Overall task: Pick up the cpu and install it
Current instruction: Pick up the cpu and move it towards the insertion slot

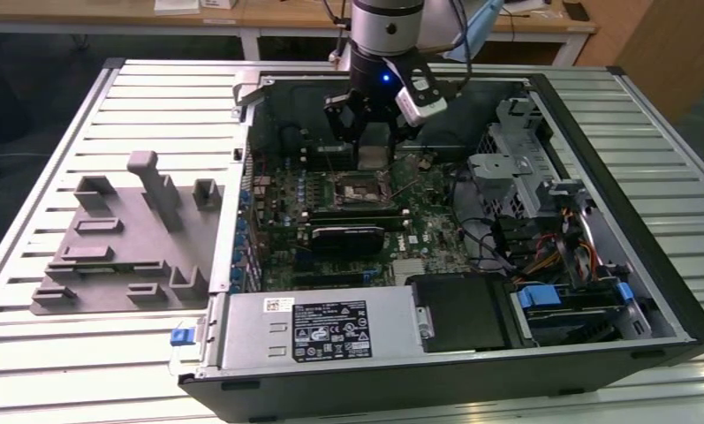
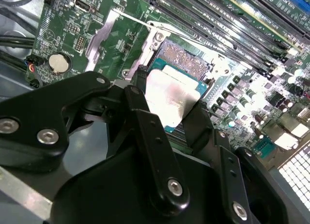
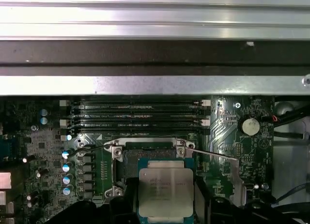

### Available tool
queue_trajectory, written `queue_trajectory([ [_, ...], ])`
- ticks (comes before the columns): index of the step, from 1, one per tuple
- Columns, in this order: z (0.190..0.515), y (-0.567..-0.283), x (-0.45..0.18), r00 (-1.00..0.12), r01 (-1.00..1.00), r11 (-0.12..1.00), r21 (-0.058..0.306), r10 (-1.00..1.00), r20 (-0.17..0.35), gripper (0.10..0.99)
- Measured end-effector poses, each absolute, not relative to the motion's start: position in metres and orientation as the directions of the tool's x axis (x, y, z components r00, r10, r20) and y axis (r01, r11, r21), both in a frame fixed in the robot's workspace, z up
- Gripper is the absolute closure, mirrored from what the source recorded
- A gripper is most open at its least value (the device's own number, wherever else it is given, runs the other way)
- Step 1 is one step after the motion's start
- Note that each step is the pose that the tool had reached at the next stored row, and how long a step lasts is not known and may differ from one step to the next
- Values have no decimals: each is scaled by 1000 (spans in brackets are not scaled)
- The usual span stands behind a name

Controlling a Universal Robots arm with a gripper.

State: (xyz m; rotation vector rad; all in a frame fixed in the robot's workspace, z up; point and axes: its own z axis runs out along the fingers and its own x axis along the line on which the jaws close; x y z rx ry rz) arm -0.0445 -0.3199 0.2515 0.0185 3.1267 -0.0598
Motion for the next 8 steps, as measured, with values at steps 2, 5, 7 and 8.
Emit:
queue_trajectory([
  [2, 252, -321, -44, -1000, 12, 999, -38, 11, -14, 545],
  [5, 252, -326, -44, -1000, 12, 999, -32, 12, -14, 545],
  [7, 252, -329, -44, -1000, 12, 1000, -28, 12, -14, 545],
  [8, 252, -330, -44, -1000, 12, 1000, -26, 12, -14, 545],
])
